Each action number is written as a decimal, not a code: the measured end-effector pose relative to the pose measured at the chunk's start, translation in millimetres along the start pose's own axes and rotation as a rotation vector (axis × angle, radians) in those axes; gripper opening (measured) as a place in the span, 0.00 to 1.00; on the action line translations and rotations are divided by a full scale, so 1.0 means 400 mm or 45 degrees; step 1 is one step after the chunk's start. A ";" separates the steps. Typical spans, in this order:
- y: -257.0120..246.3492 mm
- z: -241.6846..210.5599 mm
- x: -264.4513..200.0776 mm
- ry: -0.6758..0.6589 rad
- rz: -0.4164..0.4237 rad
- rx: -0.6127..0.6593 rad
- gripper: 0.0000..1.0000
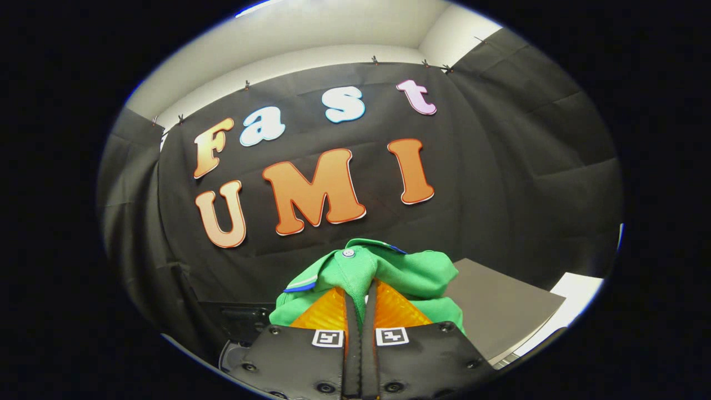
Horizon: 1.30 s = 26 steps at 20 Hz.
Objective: Put the clothes into the washing machine and then close the washing machine lid.
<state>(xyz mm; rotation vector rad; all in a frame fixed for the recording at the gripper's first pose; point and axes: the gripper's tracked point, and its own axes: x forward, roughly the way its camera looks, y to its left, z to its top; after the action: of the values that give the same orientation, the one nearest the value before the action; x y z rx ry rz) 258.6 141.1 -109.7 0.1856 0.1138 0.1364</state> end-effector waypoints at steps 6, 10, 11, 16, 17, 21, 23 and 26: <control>0.110 0.088 -0.028 -0.069 0.012 0.000 0.08; 0.204 0.116 -0.040 -0.101 0.047 -0.014 0.08; 0.232 0.120 -0.043 -0.107 0.060 -0.022 0.08; 0.376 0.120 -0.049 -0.111 0.146 -0.032 0.08; 0.403 0.111 -0.046 -0.107 0.161 -0.034 0.08; 0.515 0.081 -0.047 -0.095 0.217 -0.025 0.08; 0.568 0.057 -0.046 -0.084 0.243 -0.013 0.08; 0.646 0.008 -0.039 -0.050 0.286 -0.014 0.08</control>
<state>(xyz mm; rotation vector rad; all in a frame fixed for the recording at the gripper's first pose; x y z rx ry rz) 211.6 390.1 -55.7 0.1899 0.0531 0.3569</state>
